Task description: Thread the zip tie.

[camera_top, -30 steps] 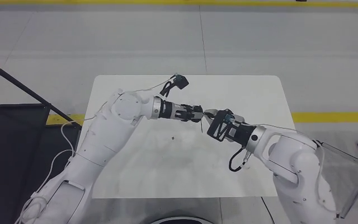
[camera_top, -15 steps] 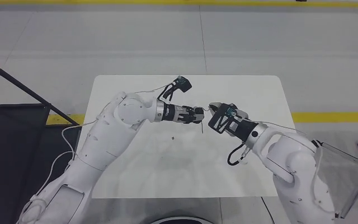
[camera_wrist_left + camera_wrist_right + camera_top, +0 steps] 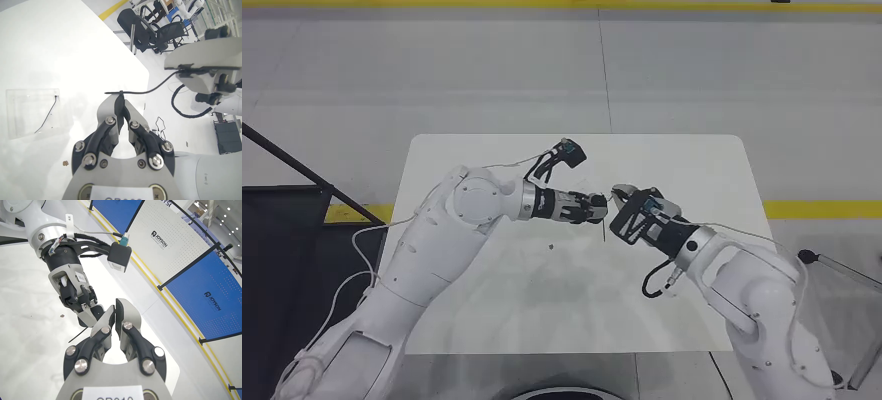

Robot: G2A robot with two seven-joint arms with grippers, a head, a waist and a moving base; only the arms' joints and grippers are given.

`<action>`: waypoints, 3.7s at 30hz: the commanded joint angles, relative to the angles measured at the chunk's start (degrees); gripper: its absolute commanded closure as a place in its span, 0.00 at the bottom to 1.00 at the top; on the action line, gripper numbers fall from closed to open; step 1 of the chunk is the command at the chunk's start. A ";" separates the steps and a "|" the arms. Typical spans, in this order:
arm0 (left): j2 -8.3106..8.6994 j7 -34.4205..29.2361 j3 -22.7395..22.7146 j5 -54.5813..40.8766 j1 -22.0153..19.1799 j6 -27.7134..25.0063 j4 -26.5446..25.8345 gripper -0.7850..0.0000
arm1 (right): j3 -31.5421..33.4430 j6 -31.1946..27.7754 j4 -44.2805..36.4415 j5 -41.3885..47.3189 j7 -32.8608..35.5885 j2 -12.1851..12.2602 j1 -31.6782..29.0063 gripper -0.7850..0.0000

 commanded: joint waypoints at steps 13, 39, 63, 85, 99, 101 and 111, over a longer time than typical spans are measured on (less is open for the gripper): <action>0.53 3.03 -1.02 0.89 1.36 1.68 -1.85 1.00 | 1.03 1.03 -1.17 2.33 0.43 0.39 -1.61 0.00; 1.07 15.11 -4.19 4.35 5.13 1.99 -5.87 1.00 | 9.32 3.37 3.58 34.29 9.53 1.28 -7.42 0.00; 1.15 16.60 -3.82 4.81 7.14 0.74 -7.02 1.00 | 1.46 11.22 14.42 47.67 14.08 0.91 1.49 0.63; 1.08 15.87 -3.23 4.54 6.73 -0.33 -6.39 1.00 | 0.58 12.49 14.35 48.45 13.28 1.59 2.14 1.00; 1.83 13.83 -5.87 2.27 7.91 -0.09 -6.01 0.00 | 3.02 13.58 15.22 50.59 11.17 2.21 1.18 1.00; 2.19 13.28 -7.41 -0.06 8.79 -0.86 -6.07 0.00 | 3.57 13.35 15.56 51.05 11.26 2.34 1.10 1.00; 3.67 4.82 -14.56 -21.77 12.02 -1.05 -3.90 0.02 | 3.88 4.28 19.92 61.61 20.30 3.25 3.52 1.00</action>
